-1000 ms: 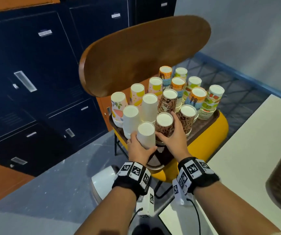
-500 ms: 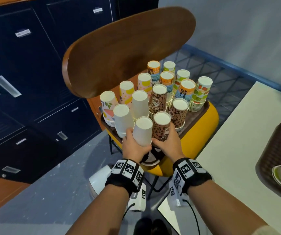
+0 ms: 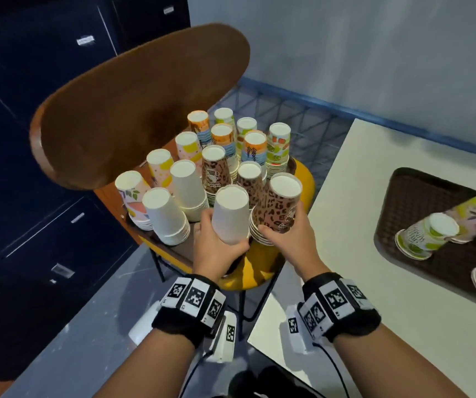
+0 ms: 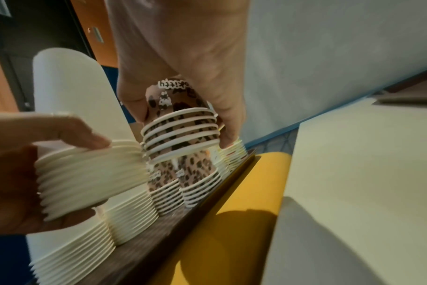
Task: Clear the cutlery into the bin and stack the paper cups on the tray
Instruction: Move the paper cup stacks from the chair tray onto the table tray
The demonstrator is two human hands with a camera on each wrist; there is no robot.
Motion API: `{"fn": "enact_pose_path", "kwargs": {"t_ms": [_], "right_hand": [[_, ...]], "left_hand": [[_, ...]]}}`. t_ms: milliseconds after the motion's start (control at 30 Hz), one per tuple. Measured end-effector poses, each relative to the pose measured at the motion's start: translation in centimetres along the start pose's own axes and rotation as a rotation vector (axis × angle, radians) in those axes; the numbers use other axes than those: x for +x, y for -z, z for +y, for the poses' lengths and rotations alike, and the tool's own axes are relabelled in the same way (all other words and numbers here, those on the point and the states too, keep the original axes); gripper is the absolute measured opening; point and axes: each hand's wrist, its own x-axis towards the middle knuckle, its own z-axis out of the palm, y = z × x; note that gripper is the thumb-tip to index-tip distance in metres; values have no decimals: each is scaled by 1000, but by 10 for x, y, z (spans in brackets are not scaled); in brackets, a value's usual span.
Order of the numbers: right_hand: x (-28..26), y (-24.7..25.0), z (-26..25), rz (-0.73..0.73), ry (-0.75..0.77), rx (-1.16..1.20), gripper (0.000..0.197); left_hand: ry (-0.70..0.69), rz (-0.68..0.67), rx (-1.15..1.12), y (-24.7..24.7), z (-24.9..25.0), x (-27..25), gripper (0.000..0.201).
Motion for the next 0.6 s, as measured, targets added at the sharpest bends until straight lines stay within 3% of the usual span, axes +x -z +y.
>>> {"fn": "enact_pose_path", "kwargs": {"t_ms": [233,400,600], "right_hand": [[-20,83,13,143,-83,0,80],[-36,159,22,282,-69,32,67],[-58,253,51,404,-144,-26,89]], "left_hand": [[-99,-164,-26,-60,46,-11,79],[-201,-265,-34,-122,87,-29,80],[-260,-378,-52,-203,137,-70,82]]}}
